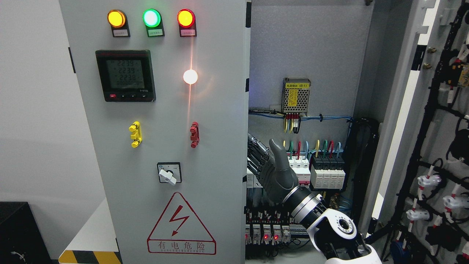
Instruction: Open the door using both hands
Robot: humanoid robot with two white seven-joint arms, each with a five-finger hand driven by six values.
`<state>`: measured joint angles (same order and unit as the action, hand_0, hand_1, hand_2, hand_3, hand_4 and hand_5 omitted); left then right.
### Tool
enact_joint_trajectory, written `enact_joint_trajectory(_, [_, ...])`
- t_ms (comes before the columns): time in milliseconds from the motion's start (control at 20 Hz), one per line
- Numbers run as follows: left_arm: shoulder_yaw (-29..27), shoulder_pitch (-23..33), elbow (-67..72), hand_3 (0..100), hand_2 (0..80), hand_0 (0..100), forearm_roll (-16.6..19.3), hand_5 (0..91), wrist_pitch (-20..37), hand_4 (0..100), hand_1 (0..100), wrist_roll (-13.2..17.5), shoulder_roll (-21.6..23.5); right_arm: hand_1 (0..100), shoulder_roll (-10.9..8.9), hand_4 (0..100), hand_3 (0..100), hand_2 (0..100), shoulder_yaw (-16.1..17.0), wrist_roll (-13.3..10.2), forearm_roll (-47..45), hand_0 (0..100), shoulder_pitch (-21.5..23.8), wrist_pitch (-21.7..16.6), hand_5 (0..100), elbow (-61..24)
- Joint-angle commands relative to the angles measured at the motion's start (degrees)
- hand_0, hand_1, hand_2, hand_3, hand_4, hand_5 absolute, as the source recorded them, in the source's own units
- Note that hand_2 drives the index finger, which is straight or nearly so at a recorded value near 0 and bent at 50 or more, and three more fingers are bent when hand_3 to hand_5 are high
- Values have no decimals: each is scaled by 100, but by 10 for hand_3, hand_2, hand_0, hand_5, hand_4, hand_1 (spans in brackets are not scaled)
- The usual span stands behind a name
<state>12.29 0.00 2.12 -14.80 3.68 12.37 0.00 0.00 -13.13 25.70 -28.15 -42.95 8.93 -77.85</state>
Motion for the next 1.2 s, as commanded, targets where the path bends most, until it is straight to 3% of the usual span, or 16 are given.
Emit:
enact_joint_trajectory(0, [-16, 44, -1, 0, 0, 0, 3, 0, 1, 0, 0, -16, -158, 0, 71, 0, 0, 0, 30, 172, 3, 0, -29, 48, 0, 33])
enact_joint_trajectory(300, [-25, 44, -1, 0, 0, 0, -5, 0, 1, 0, 0, 37, -158, 0, 71, 0, 0, 0, 30, 488, 11, 0, -21, 65, 0, 24])
enact_joint_trajectory(1152, [-8, 44, -9, 0, 0, 0, -5, 0, 1, 0, 0, 37, -237, 0, 53, 0, 0, 0, -23, 498, 3, 0, 50, 56, 0, -345])
